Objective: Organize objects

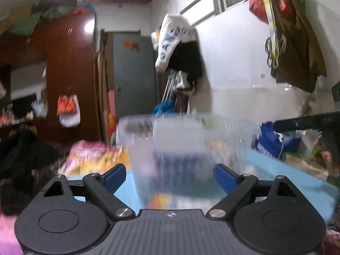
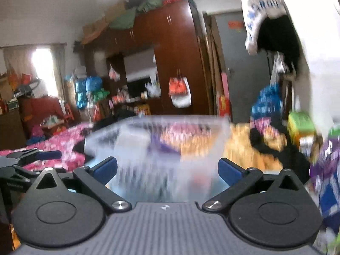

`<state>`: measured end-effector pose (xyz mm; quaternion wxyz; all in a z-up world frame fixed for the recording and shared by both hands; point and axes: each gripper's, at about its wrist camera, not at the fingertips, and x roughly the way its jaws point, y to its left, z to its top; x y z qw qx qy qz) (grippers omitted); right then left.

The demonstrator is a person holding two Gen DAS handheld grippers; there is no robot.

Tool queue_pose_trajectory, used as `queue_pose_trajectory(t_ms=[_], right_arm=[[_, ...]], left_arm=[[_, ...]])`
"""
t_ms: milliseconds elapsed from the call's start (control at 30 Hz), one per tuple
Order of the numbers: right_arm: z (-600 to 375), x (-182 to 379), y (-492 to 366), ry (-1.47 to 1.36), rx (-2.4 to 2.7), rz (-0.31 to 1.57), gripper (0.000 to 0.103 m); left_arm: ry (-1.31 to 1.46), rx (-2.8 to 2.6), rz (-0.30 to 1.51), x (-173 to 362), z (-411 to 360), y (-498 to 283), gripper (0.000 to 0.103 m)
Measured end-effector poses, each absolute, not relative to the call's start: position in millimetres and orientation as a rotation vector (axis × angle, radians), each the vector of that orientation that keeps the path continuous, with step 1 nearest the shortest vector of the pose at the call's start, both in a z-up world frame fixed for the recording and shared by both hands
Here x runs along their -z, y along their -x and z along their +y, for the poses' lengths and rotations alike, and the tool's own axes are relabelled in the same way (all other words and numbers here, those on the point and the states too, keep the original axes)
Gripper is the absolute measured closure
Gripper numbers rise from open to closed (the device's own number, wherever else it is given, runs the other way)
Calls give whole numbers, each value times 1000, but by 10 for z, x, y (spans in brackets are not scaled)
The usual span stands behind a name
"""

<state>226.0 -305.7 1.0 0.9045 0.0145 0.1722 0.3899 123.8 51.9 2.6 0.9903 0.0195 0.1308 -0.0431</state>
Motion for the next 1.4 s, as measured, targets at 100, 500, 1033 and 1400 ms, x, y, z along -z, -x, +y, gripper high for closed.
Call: queue_pose_trajectory(t_ms=[100,500,1033,1400], right_arm=[[-2915,116,-2250,31,-793,396,0],[-2483,394,-2667,102,-723,588,0],[-2533,462,-2530,124,-700,519,25],[-2612,215,-2110,116,-713,367,25]], left_arm=[[-21,101,300,165,452,-1069,10],[-41,204,421,537,434,-1054,10],[-54,168,360,556,399,-986,35],[9,145,277,452,552,-917,35]])
